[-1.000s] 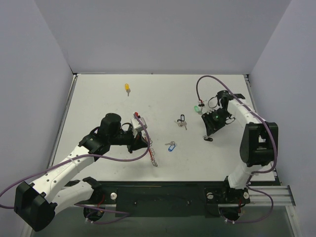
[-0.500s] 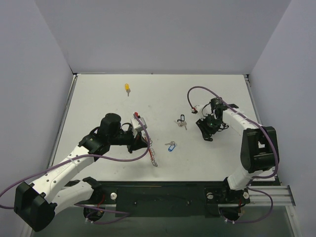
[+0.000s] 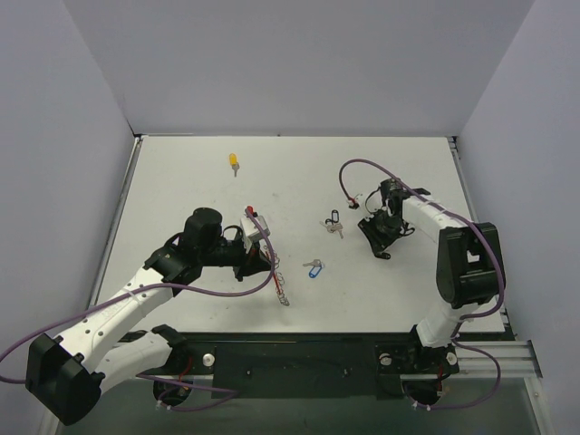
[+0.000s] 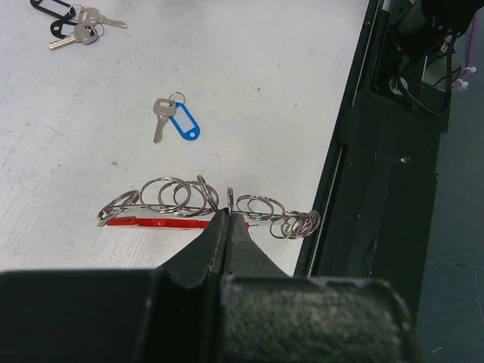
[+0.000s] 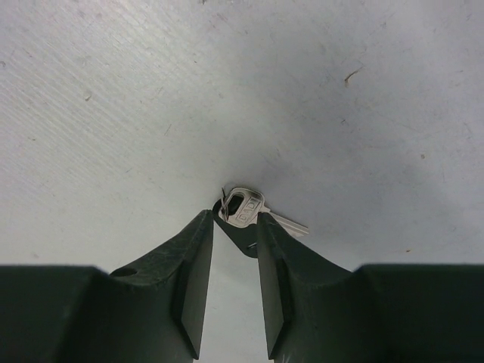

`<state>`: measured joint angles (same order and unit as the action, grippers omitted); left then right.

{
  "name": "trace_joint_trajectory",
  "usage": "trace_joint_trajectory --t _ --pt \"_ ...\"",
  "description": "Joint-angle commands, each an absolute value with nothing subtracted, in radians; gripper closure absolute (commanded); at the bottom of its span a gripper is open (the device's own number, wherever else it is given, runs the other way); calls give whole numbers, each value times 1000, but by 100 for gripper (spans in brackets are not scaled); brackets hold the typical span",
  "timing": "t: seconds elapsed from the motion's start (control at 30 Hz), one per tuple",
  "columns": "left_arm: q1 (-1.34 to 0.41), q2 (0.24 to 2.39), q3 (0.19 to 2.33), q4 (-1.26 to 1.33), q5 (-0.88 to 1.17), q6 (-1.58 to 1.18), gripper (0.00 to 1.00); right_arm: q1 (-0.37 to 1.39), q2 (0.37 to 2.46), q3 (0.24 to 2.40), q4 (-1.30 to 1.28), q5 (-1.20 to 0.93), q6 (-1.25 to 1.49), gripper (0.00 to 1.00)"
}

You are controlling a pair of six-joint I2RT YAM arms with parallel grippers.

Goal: Put the keys on the keyring

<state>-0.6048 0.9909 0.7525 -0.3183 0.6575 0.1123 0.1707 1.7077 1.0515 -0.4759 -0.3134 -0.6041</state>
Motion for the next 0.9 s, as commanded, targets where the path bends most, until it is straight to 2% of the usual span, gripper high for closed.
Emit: trace_joint_trajectory --t 0.0,0.87 --pt "-598 971 778 -298 687 121 100 184 1721 1092 -525 -299 -603 75" --pt "-598 965 776 -301 686 123 100 199 1764 1123 -577 -290 -612 81"
